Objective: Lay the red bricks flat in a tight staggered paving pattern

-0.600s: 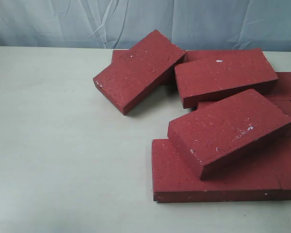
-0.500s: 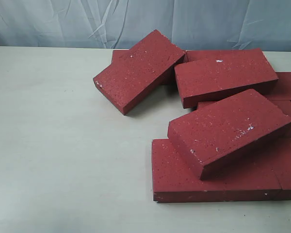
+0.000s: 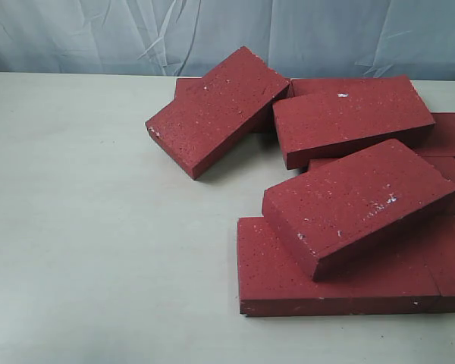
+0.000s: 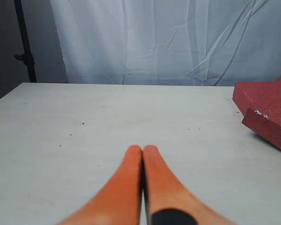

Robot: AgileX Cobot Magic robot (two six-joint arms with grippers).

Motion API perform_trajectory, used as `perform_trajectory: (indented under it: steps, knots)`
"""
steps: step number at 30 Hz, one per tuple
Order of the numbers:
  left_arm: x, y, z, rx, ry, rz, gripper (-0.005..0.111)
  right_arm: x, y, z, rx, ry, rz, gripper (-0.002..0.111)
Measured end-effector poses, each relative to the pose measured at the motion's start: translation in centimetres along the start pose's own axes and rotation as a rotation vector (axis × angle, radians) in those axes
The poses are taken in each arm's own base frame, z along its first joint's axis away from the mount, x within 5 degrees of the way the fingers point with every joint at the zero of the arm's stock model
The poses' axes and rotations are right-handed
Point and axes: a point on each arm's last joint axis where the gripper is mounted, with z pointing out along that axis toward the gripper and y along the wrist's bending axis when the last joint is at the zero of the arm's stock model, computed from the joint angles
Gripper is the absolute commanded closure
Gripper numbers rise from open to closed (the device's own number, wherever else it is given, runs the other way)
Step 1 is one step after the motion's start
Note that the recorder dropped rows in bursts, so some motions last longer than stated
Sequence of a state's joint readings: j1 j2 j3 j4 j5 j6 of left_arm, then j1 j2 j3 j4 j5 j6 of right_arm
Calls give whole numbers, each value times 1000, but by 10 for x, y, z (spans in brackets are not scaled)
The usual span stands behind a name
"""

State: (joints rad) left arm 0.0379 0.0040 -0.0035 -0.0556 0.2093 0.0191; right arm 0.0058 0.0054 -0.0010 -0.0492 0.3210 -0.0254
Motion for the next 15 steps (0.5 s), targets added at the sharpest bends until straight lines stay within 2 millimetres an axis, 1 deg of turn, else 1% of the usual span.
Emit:
perform_trajectory:
  steps: [3,9,15]
  knots:
    - [0,0,0,0,0,0,107,-8,0,0,2,-85,0,109]
    - [0,0,0,0,0,0,107,-30,-1,-5,9,-336,0,109]
    - [0,0,0,0,0,0,107,-36,-1,-8,10,-411,0,109]
